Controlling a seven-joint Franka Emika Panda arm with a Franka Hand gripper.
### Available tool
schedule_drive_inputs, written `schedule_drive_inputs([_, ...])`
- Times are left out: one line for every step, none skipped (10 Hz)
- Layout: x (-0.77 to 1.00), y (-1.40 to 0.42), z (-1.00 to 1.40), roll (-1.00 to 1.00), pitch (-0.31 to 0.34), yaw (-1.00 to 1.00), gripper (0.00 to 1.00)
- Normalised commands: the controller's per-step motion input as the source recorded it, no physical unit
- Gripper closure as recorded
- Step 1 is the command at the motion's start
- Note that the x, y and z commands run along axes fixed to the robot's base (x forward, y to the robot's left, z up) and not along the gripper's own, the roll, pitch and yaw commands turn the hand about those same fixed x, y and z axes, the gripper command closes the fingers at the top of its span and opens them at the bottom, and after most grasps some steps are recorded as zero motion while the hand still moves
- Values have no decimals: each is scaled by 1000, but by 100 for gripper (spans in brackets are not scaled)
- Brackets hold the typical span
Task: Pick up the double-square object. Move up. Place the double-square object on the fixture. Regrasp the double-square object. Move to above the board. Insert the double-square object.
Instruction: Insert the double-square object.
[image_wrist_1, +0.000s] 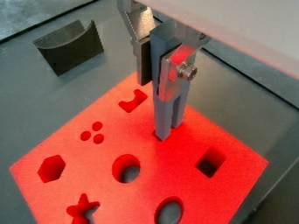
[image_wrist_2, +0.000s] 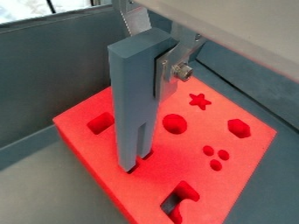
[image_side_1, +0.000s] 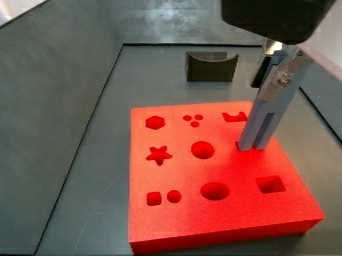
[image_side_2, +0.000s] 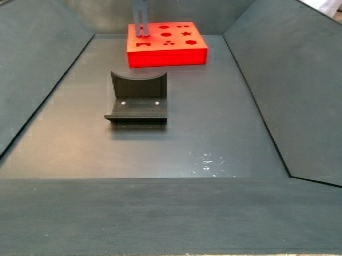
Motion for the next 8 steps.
schedule_drive_inputs([0, 0, -209, 0, 67, -77, 100])
schedule_drive_inputs([-34, 40, -206, 0, 44, 0, 100])
schedule_drive_inputs([0, 120, -191, 0, 0, 20, 100])
schedule_drive_inputs([51, 143, -177, 0, 0, 57, 100])
schedule_drive_inputs([40, 214, -180, -13, 0, 66, 100])
schedule_drive_inputs([0, 191, -166, -16, 0, 51, 100])
schedule_drive_inputs([0, 74, -229, 0, 0, 17, 100])
schedule_drive_inputs([0, 60, -271, -10, 0, 0, 100])
